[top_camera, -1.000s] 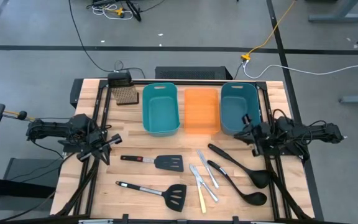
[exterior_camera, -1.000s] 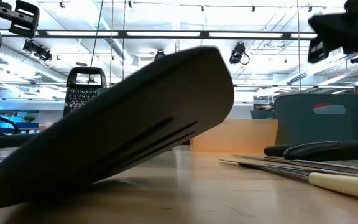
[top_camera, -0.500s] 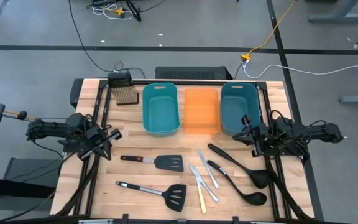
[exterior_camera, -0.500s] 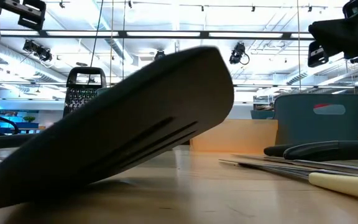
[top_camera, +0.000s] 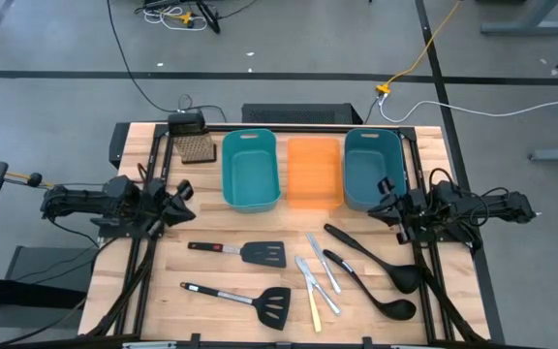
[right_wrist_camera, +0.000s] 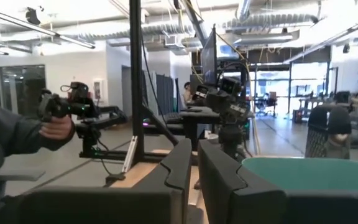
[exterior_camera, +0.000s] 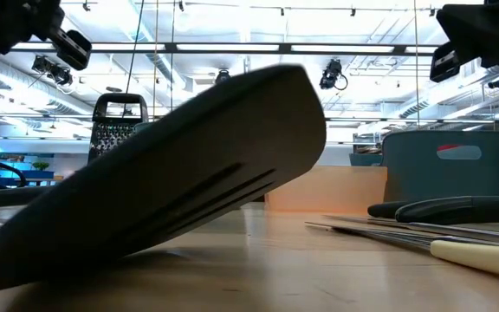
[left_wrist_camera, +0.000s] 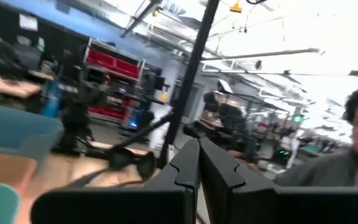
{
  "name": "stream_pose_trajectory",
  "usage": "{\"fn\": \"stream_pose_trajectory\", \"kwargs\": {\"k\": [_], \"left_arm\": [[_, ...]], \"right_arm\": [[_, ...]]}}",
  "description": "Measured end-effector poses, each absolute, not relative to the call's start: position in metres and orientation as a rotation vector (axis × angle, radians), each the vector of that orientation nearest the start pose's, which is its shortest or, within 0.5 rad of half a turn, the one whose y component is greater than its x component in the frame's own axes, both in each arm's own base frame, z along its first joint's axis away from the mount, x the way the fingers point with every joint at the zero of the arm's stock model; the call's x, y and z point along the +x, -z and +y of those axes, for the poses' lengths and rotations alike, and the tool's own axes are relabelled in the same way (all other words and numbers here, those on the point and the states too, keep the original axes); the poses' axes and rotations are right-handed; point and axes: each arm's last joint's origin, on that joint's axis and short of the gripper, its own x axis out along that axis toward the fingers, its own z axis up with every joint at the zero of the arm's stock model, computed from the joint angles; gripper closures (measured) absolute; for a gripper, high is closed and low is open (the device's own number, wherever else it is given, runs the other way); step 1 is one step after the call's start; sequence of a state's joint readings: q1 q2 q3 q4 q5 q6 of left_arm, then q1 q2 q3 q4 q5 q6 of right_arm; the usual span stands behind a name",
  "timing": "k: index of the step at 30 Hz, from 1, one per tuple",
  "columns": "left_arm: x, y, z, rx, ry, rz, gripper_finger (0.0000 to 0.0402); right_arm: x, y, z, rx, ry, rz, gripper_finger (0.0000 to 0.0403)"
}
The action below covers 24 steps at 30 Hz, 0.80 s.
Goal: Pick & Place Kitchen Items
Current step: Put the top spatula into the green container
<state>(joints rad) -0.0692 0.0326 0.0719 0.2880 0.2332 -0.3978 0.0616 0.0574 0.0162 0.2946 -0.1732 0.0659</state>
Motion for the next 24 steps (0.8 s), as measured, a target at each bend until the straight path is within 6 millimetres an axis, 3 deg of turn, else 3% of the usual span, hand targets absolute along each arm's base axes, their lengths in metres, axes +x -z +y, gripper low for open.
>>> {"fn": "stream_pose_trajectory", "kwargs": {"k": [8, 14, 18, 24], "left_arm": [[0.09, -0.211, -0.01, -0.26, 0.225, -0.284, 0.0383], [0.097, -0.2, -0.007, -0.139, 0.089, -0.149, 0.0384], [0.101, -0.211, -0.005, -0.071, -0.03, -0.037, 0.0385], [0.112, -0.239, -0.007, -0.069, -0.078, 0.211, 0.0395]], "right_arm": [[0.097, -0.193, 0.009, 0.015, -0.175, -0.254, 0.0362], [0.097, -0.191, 0.007, -0.016, -0.084, -0.239, 0.0362], [0.098, -0.19, 0.006, -0.026, -0.04, -0.229, 0.0367], [0.099, -0.185, 0.004, -0.013, 0.026, -0.166, 0.0393]]}}
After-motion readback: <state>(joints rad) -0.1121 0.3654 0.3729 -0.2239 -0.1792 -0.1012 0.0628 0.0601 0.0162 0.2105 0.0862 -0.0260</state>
